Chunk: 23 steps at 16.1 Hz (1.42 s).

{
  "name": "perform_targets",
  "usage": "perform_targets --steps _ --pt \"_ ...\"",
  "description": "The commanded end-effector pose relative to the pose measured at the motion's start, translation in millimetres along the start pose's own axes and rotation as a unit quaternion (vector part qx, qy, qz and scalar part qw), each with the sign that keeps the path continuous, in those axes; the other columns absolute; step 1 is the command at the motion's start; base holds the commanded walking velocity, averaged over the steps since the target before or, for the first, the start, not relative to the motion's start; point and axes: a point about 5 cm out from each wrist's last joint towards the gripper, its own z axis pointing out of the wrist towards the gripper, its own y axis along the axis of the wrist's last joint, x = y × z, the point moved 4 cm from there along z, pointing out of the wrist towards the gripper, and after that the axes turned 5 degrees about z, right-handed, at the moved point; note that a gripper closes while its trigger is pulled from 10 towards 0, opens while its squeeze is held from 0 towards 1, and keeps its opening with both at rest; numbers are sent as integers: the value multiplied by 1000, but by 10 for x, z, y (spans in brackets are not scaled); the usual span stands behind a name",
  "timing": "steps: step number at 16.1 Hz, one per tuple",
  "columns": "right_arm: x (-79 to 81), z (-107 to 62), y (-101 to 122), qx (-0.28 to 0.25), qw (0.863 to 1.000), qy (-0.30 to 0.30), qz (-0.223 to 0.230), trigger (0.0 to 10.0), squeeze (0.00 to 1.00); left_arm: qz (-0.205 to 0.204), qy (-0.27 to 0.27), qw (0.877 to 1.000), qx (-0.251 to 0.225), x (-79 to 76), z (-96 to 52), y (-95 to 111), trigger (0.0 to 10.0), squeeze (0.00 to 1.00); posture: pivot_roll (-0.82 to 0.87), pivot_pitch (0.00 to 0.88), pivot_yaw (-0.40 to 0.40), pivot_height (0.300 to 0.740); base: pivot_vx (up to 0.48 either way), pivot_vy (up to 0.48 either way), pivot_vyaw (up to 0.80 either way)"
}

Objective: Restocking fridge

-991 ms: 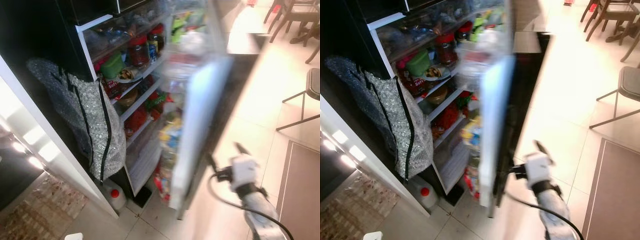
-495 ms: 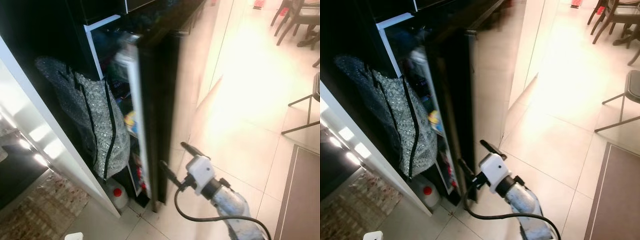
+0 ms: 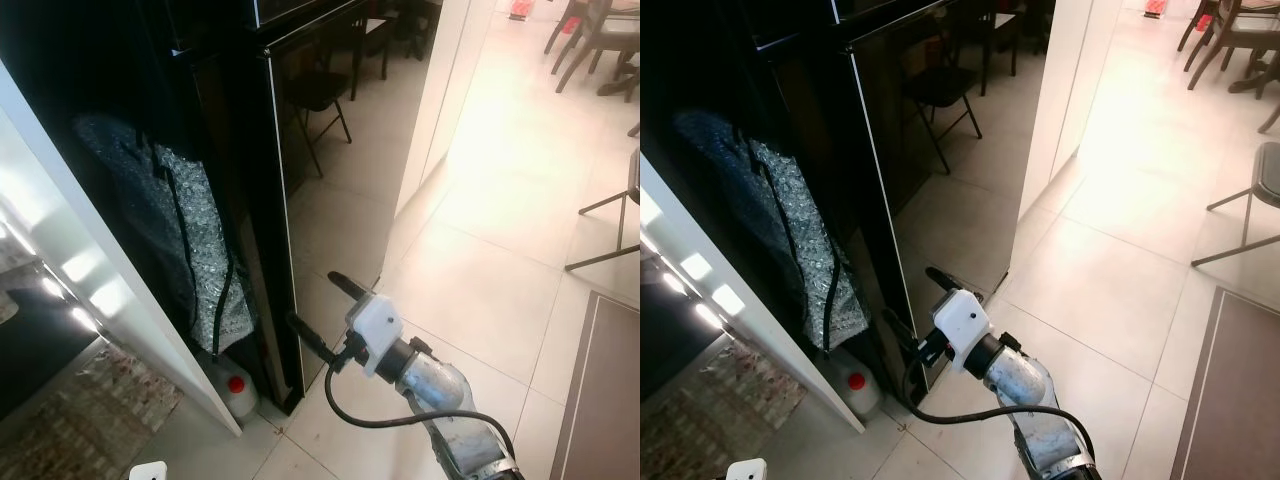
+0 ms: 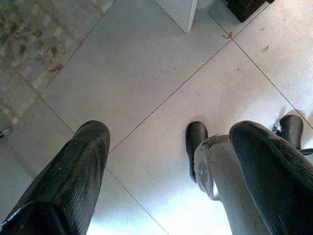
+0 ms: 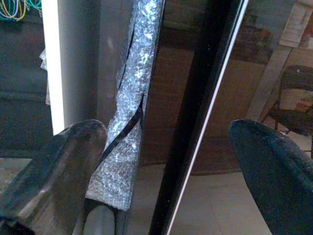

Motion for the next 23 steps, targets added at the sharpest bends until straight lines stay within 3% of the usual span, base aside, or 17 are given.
perform_targets --steps 1,3,6,10,12,15,18,21,23 --pt "-26 10 -21 4 1000 -3 6 10000 0 -2 2 1000 8 21 -14 -65 10000 0 -150 0 55 740 0 0 0" --pt "-25 66 -32 6 1000 8 7 10000 0 -2 1 1000 8 22 -14 -65 10000 0 -145 0 54 740 0 0 0" --pt "-44 283 39 -2 1000 30 2 10000 0 -4 2 1000 7 22 -12 -56 10000 0 -134 0 52 740 0 0 0" --pt "-100 390 112 -18 999 20 18 10000 0 -7 3 1000 5 22 -12 -53 10000 0 -125 0 51 740 0 0 0" --pt "-188 529 119 -18 1000 -5 23 10000 0 -7 3 1000 5 22 -12 -51 10000 0 -127 0 57 740 0 0 0" --pt "-202 555 105 -22 999 -3 24 10000 0 -7 3 1000 5 22 -12 -50 10000 0 -127 0 57 740 0 0 0" --pt "-202 823 153 -3 999 17 42 10000 0 -8 2 1000 3 15 -9 -37 10000 0 -108 0 49 740 0 0 0" --pt "-269 844 165 -1 999 5 47 10000 0 -10 3 1000 2 16 -8 -31 10000 0 -107 0 46 740 0 0 0" --pt "-311 739 124 -16 998 -9 54 10000 0 -12 4 1000 1 17 -10 -38 10000 0 -106 0 38 740 0 0 0"
